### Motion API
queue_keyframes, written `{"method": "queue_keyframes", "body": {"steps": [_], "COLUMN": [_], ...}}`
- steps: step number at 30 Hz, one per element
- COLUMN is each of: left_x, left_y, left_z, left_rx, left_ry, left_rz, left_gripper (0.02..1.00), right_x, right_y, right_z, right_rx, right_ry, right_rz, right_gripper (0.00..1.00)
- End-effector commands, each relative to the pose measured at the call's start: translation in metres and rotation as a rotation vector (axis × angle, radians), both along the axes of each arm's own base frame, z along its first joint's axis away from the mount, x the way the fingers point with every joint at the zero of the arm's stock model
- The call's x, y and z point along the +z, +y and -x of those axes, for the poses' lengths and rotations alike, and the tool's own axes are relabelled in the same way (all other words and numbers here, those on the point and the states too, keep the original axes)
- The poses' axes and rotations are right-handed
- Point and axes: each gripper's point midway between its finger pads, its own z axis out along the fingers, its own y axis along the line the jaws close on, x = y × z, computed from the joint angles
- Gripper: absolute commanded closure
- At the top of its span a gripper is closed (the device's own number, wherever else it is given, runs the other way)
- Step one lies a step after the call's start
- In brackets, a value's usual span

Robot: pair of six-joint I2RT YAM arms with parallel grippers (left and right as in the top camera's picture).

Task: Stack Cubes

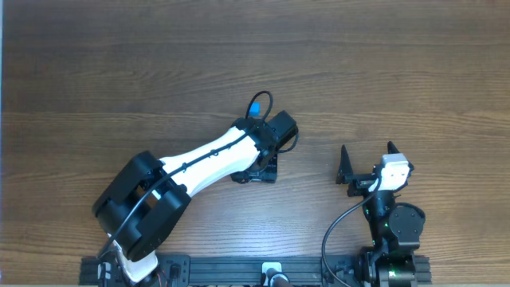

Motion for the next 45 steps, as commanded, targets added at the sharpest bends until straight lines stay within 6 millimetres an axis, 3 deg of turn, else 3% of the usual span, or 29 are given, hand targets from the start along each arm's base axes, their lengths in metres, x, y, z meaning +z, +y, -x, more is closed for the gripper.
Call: {"method": "queue_keyframes", "body": {"steps": [1, 16, 28, 37, 45], "left_x": [-0.009, -0.015, -0.011, 0.041, 0.089], "left_y": [0.007, 0.007, 0.006, 0.003, -0.002], "left_z": [0.0, 0.0, -0.002, -0.011, -0.036], "left_rx": [0.008, 0.008, 0.01, 0.026, 0.039], "left_ry": [0.001, 0.009, 0.0, -0.06, -0.106], "left_rz": [-0.038, -0.047, -0.036, 0.029, 0.057], "left_gripper": [0.538, 0.698, 0.978, 0.978, 0.976], "right_x": [-0.001, -0.001, -0.001, -0.001, -0.001], "right_y": [0.003, 0.003, 0.003, 0.003, 0.003], "right_z": [0.0, 0.0, 0.0, 0.0, 0.0], "right_rx": [0.014, 0.014, 0.014, 0.014, 0.014], "right_ry": [-0.001, -0.001, -0.001, -0.001, -0.001], "right_rz": [-0.003, -0.003, -0.003, -0.003, -0.003], "right_gripper": [0.009, 0.012, 0.007, 0.007, 0.007]}}
